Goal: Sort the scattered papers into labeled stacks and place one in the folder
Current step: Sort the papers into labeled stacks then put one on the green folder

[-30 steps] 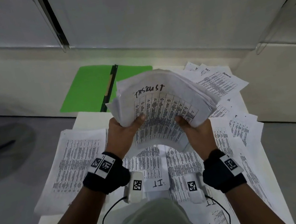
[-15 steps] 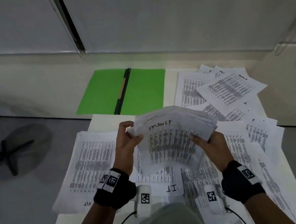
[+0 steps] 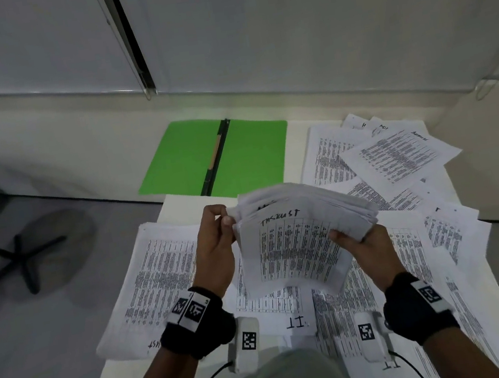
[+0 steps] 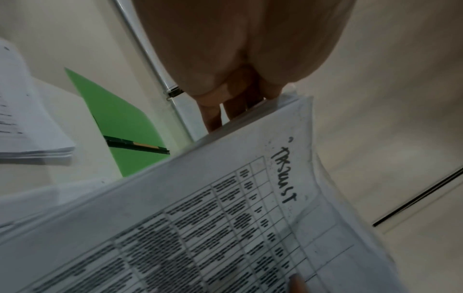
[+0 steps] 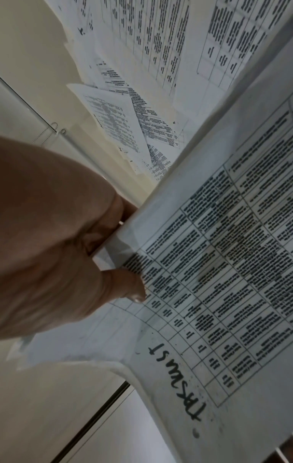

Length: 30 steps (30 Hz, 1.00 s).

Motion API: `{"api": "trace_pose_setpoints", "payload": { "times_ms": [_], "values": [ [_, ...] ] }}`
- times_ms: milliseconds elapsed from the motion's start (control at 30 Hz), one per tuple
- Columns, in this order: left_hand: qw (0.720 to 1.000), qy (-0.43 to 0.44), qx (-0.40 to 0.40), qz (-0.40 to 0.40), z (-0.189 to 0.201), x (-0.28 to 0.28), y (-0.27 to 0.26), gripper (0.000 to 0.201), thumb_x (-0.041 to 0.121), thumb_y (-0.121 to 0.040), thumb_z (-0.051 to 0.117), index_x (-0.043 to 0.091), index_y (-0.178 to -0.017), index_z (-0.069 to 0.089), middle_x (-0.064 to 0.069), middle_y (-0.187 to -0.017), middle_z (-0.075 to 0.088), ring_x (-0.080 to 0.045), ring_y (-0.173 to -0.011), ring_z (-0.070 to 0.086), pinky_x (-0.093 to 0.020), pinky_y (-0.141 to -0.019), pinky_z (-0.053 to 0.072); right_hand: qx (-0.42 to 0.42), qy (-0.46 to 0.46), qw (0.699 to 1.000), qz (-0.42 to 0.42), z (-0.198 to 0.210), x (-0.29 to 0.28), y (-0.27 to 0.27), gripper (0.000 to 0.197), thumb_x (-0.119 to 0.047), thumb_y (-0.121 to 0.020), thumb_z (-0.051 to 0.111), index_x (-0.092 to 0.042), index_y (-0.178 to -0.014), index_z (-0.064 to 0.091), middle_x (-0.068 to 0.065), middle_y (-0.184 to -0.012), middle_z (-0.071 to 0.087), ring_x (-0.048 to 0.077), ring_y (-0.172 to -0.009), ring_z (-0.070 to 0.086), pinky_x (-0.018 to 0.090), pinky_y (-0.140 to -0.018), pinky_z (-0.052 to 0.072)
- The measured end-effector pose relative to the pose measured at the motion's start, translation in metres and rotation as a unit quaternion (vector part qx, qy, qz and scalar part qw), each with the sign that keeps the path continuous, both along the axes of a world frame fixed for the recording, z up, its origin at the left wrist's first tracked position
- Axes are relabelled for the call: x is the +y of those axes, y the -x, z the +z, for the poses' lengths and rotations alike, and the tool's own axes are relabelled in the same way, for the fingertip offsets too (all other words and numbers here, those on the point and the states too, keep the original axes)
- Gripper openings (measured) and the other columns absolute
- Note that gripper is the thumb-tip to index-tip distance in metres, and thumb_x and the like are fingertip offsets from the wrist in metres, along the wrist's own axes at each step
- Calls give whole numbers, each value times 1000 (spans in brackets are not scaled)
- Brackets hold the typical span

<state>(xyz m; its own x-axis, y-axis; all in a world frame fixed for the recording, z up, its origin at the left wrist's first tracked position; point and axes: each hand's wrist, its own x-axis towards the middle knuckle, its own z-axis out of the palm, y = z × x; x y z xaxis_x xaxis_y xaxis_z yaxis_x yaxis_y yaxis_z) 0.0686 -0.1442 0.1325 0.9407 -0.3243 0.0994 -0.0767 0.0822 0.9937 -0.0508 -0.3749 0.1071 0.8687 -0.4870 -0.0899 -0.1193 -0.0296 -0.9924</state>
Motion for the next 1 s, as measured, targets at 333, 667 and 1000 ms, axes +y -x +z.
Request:
{"api": "trace_pose_setpoints", "payload": {
  "times_ms": [333, 667, 1000],
  "values": [
    [995, 28, 91, -27, -10, -5, 3, 31, 20, -90, 55, 31, -118, 48, 7, -95, 67, -7, -87, 63, -22, -73, 51, 32, -68, 997, -13, 4, 11, -2, 33, -13, -70, 81, -26, -97, 69, 1, -97, 76, 16, -94, 71, 44, -90, 54],
    [996, -56, 62, 31, 5, -19, 6, 12, 11, -77, 77, 21, -77, 72, 6, -77, 75, -15, -76, 70, -44, -77, 59, 0, -62, 998, -32, 25, 24, -8, 43, -8, -73, 79, -24, -109, 62, -5, -103, 74, 12, -99, 69, 39, -88, 53],
    [997, 11, 80, 12, -15, -14, 17, 45, 33, -65, 83, 13, -101, 65, -2, -92, 72, -17, -88, 69, -25, -73, 54, 77, -45, 996, -27, -7, 23, 11, 60, -32, -63, 88, -13, -113, 64, 2, -101, 75, 18, -91, 72, 48, -88, 56]
  ]
}}
